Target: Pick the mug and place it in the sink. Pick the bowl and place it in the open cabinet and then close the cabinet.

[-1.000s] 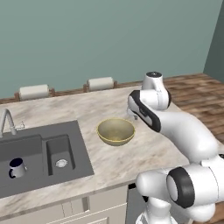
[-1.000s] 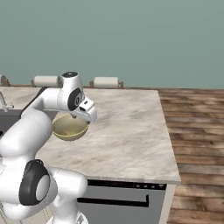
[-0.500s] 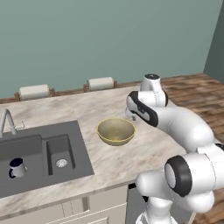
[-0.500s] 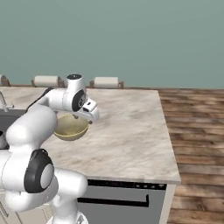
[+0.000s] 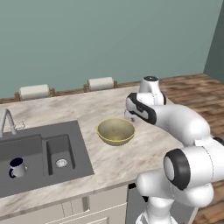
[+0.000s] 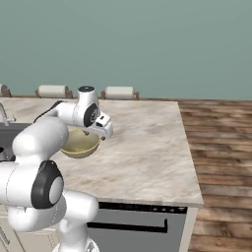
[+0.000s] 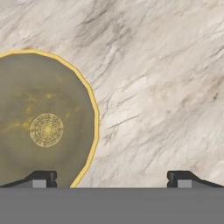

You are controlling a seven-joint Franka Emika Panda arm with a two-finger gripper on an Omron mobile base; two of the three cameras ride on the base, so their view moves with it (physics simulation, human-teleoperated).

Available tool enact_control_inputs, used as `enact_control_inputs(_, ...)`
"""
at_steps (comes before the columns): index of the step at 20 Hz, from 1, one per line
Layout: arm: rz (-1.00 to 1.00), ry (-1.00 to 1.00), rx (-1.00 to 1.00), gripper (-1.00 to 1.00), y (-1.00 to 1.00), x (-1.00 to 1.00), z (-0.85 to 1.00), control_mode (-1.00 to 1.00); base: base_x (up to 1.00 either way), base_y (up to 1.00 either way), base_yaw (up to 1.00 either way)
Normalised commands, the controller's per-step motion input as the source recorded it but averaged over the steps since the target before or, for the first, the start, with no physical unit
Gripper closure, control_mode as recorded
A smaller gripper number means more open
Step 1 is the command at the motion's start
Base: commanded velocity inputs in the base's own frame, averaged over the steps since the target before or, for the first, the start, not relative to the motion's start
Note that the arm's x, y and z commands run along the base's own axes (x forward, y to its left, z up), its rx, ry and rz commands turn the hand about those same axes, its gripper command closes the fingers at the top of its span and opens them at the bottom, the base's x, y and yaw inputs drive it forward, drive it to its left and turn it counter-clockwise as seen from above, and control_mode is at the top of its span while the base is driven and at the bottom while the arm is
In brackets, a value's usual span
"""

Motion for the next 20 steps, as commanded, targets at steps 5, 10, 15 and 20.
enact_control_inputs(5,0.05,0.00,0.00,-1.00,0.04,0.08,-0.18,-1.00,0.00,0.00,0.00)
enact_control_inputs(10,0.02,0.00,0.00,-1.00,0.06,0.05,-0.21,-1.00,0.00,0.00,0.00)
enact_control_inputs(15,0.01,0.00,0.00,-1.00,0.08,0.05,-0.20,-1.00,0.00,0.00,0.00)
enact_control_inputs(20,0.00,0.00,0.00,-1.00,0.02,0.04,-0.17,-1.00,0.00,0.00,0.00)
